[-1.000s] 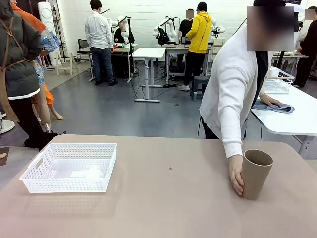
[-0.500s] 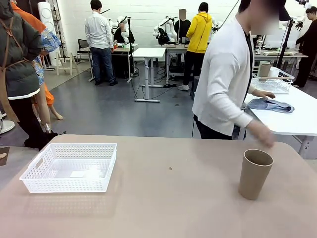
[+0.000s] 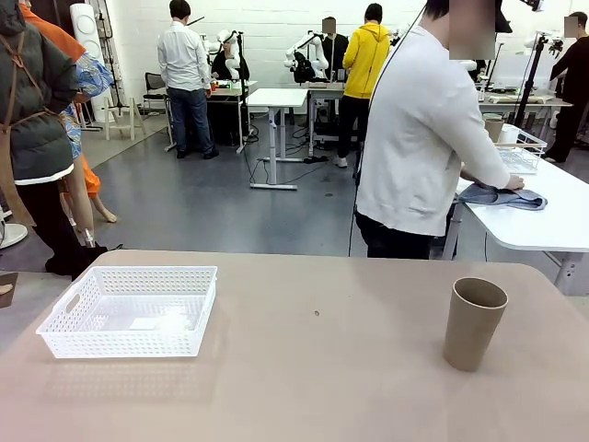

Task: Clean and organize the cups into the basket.
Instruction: Pick up the Organizing basket and move it to the center of the table, then pick up the Reusable plastic cup from the right side of the table and place it inside the Organizing basket.

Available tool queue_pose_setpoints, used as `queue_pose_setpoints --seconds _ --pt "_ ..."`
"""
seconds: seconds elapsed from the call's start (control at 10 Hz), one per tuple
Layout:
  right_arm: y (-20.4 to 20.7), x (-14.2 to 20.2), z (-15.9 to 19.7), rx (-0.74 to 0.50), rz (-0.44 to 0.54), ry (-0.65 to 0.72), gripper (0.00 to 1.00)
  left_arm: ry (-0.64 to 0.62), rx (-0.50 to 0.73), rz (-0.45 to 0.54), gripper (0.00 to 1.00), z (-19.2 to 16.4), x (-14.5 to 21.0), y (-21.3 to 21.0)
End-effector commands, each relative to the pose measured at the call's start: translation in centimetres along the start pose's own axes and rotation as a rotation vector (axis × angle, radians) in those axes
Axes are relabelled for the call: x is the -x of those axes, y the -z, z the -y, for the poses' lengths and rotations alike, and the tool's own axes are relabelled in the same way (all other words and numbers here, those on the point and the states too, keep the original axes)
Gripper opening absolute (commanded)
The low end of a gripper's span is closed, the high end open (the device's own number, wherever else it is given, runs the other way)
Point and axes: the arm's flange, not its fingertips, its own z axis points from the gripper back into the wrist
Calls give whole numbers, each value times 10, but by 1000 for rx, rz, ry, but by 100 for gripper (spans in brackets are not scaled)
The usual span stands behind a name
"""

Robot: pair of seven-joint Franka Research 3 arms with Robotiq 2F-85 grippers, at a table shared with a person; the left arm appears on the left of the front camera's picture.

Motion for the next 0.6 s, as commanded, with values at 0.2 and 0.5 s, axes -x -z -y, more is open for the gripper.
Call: queue_pose_setpoints --seconds 0.2,0.5 --pt "25 31 32 57 -90 -194 100 158 -477 -26 100 35 20 65" --pt "23 50 35 49 -70 -167 100 210 -513 -34 100 42 32 98"
